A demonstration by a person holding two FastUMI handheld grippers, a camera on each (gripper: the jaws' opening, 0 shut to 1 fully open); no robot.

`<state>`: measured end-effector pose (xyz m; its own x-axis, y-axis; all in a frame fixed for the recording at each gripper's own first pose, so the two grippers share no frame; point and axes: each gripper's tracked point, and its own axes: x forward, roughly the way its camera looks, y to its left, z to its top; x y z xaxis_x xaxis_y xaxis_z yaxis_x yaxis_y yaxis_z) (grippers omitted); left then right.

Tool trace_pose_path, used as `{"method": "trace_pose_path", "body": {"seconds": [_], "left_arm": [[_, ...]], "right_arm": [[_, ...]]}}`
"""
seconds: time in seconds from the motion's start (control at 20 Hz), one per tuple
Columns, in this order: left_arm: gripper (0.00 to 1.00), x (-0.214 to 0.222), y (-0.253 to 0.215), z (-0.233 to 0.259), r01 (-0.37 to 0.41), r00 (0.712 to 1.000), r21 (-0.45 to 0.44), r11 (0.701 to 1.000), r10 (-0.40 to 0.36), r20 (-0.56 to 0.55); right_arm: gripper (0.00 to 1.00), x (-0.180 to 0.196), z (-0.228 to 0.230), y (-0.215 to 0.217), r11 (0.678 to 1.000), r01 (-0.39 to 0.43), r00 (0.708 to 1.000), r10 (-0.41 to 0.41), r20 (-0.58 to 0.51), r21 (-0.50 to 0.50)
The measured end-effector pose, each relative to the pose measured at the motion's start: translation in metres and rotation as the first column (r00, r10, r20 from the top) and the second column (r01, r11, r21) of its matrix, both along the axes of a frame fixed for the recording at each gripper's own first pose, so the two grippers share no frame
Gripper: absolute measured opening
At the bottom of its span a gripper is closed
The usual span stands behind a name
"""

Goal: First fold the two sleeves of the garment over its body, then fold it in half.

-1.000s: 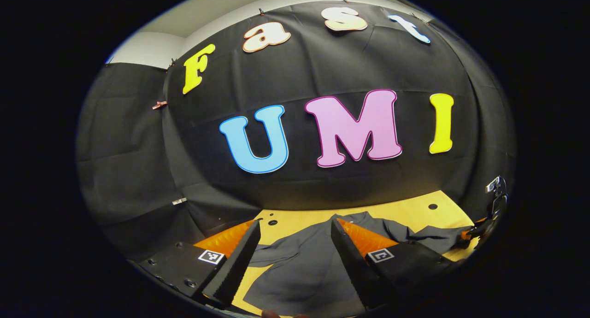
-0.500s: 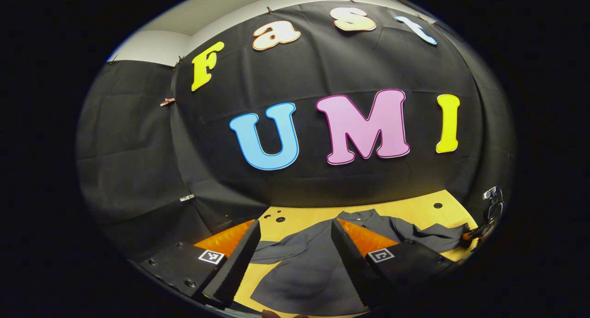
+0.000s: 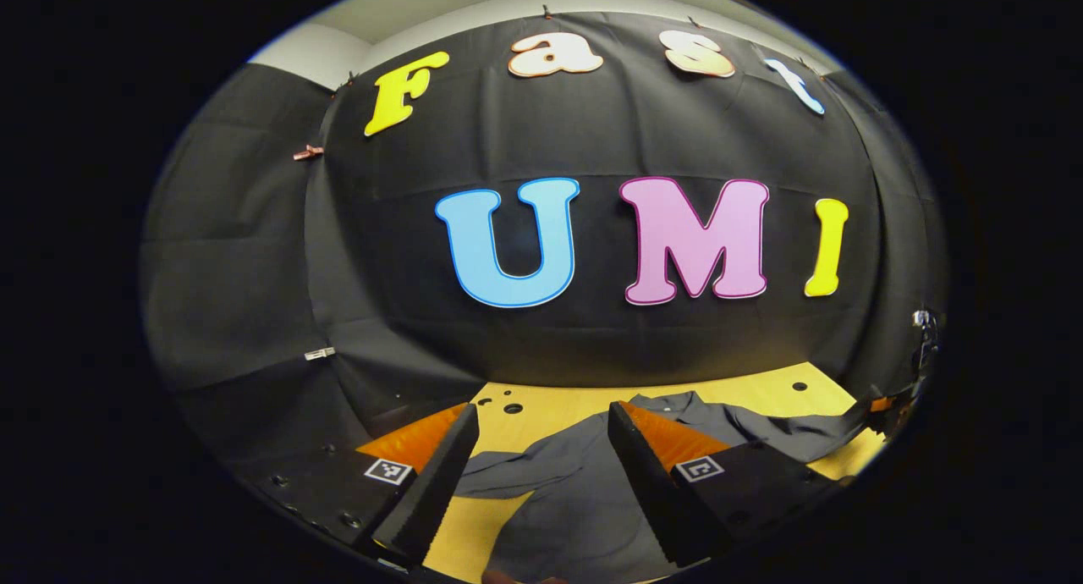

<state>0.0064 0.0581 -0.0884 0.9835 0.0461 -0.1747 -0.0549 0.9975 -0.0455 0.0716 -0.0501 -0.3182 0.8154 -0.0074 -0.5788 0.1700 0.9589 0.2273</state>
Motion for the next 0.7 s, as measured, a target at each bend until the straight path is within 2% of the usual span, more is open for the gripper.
{"method": "trace_pose_path", "body": {"seconds": [0.15, 0.35, 0.5, 0.7], "left_arm": [[0.97, 0.015, 0.024, -0.012, 0.066, 0.998, -0.013, 0.998, -0.066, 0.012], [0.97, 0.029, 0.051, -0.031, 0.116, 0.993, -0.051, 0.992, -0.116, 0.017], [0.97, 0.04, 0.076, -0.045, 0.127, 0.992, -0.054, 0.99, -0.126, 0.023], [0.97, 0.053, 0.119, -0.066, 0.113, 0.994, -0.048, 0.992, -0.113, 0.017]], "right_arm": [[0.06, -0.01, 0.046, 0.017, 0.999, 0.027, 0.998, -0.024, 0.066, -0.041], [0.07, -0.014, 0.099, 0.059, 0.997, 0.048, 0.99, -0.039, 0.134, -0.06], [0.06, -0.018, 0.131, 0.102, 0.997, 0.035, 0.983, -0.022, 0.182, -0.067], [0.06, -0.015, 0.165, 0.171, 0.997, -0.027, 0.97, 0.043, 0.241, -0.072]]}}
